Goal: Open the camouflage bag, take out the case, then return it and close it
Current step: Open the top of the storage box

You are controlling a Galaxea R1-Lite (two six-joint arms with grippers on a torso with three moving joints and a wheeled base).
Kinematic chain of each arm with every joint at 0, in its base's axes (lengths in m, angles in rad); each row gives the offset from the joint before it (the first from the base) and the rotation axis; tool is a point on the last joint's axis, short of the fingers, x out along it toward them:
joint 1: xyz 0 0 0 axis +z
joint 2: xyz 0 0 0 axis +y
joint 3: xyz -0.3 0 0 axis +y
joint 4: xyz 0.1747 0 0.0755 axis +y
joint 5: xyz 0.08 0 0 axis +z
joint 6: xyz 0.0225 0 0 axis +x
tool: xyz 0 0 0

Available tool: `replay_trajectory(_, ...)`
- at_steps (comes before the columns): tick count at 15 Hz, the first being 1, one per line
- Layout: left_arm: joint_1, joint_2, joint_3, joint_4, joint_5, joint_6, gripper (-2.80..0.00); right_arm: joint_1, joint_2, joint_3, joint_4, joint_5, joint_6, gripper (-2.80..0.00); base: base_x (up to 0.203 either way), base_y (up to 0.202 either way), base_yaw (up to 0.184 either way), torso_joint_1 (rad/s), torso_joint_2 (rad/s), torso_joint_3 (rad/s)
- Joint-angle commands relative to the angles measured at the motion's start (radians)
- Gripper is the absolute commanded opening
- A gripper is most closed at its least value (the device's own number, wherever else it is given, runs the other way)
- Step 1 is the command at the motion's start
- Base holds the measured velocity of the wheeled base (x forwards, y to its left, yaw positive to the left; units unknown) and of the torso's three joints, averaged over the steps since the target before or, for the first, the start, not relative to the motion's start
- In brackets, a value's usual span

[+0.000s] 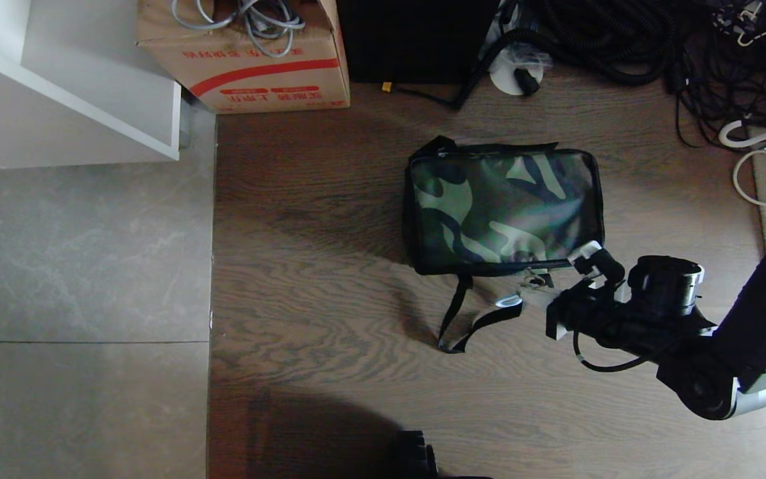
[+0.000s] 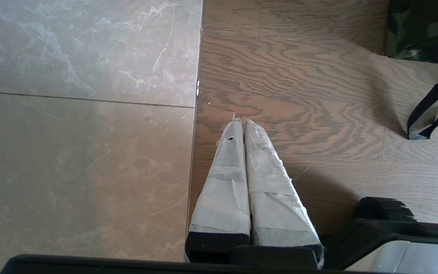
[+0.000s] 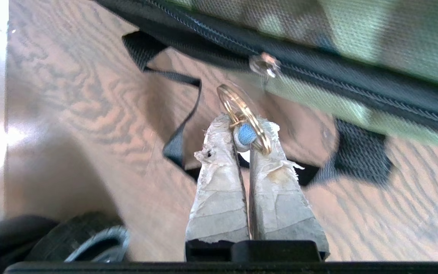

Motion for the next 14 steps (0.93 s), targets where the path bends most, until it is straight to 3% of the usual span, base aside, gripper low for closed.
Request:
replay_trajectory(1,0.000,0.000,0.009,-0.001,0.001,0.000,-2.80,-0.037,-0.078,0.031,0.045,0.036,-0.010,-2.80,0.000,0.000,0.000,0.000,0.00,0.000)
replay_trajectory(4,0.000,0.000,0.009,-0.001,0.001,0.000,-2.80,-0.119,-0.131,0.056,0.157,0.111,-0.089,-2.80,0.000,0.000,0.000,0.000,0.00,0.000)
replay_trajectory(7,0.000,0.000,0.009,-0.001,0.001,0.000,-2.80,-0.189,-0.137,0.049,0.256,0.127,-0.158,-2.80,0.000,0.000,0.000,0.000,0.00,0.000)
replay_trajectory(14,0.000,0.000,0.009,-0.001,0.001,0.000,-2.80,-0.288,-0.116,-0.026,0.304,0.132,-0.163,-2.80,0.000,0.000,0.000,0.000,0.00,0.000)
